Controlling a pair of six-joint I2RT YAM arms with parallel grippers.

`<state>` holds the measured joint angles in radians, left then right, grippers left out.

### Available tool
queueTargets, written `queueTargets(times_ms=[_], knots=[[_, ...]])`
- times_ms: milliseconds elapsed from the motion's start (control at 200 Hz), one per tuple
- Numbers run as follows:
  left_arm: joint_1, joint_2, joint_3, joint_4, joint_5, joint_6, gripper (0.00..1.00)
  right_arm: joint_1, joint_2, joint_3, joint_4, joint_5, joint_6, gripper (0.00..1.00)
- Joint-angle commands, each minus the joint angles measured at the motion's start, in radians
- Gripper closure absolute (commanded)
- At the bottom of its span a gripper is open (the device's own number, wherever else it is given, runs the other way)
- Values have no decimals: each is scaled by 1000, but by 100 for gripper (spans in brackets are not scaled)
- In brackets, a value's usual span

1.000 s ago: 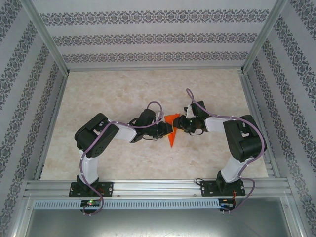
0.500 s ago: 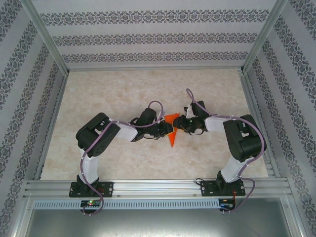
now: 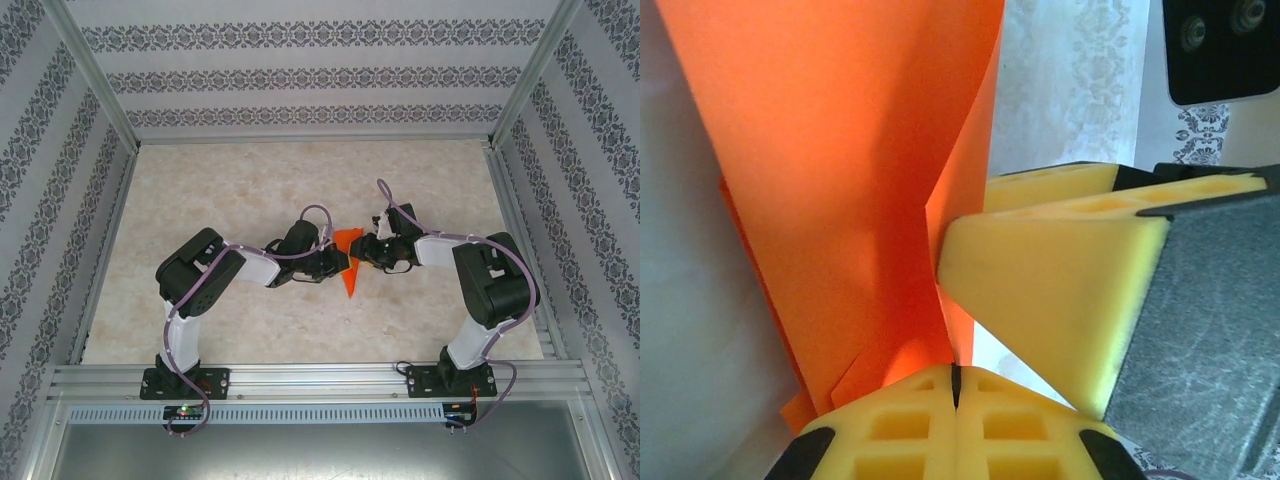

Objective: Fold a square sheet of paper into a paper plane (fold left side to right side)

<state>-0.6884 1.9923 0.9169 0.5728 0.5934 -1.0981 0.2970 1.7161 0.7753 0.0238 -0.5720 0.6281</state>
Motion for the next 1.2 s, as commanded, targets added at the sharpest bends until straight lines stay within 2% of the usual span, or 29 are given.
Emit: queueTargets(times_ms=[0,230,415,704,1194], knots=[[-11,-28,-13,-18,-36,43,100,-16,-53,14,-56,6,-25,56],[-11,-35,-23,-10,-41,40,100,-63,-92,40,-76,17,-25,40],[-11,-48,-37,-8,-48,40,100,-59,-28,87,-35,-13,10,35],[-9,-71,-56,-23,-66,49,100,-23,55,140,-16,-23,30,34],[-8,-93,-81,-33,-90,52,100,9,106,175,5,-37,38,34]])
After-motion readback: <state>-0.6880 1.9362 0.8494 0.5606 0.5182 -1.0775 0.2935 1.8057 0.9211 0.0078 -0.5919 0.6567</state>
